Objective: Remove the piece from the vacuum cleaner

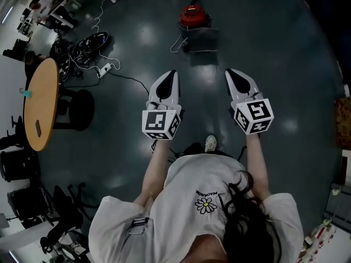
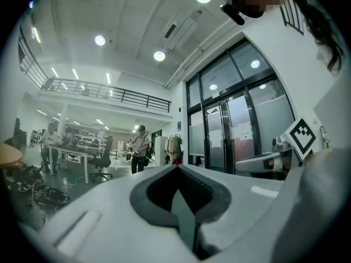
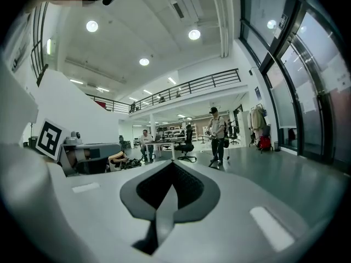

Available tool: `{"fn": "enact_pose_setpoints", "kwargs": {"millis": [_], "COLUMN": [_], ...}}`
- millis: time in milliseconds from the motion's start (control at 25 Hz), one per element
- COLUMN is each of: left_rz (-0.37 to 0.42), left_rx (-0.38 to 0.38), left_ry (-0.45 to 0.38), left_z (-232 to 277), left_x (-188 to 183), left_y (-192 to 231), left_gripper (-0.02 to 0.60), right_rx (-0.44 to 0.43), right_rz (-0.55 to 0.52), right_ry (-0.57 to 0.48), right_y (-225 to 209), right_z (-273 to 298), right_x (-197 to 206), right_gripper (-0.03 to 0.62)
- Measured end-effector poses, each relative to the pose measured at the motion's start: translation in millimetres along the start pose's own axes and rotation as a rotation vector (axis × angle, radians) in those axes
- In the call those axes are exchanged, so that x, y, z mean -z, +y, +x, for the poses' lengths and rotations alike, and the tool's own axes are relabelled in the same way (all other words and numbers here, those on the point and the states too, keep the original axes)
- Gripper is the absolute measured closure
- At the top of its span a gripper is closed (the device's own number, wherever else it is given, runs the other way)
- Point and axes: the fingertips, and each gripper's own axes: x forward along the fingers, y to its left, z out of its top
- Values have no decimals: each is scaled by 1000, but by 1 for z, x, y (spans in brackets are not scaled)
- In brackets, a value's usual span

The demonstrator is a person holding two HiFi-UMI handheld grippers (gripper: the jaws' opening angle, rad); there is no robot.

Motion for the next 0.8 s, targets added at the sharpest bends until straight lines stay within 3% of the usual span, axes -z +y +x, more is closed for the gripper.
{"fn": "enact_pose_setpoints", "kwargs": {"millis": [440,680,800], "left_rz": [-28,-63,-81], "left_rx": [-5,-6,-17], "left_ry": [2,-1,35], "left_z": [54,120,159], "left_x": [17,35,47], "left_y": [6,38,65], "left_gripper": [580,580,581], "right_rx": [-34,-50,-47], "right_rz": [-23,-39,-42], "right_ry": [39,83,113], "right_y": [-39,-76,-98], "right_z": [36,100,144], "right_x": [9,14,7], "right_gripper": [571,571,571]}}
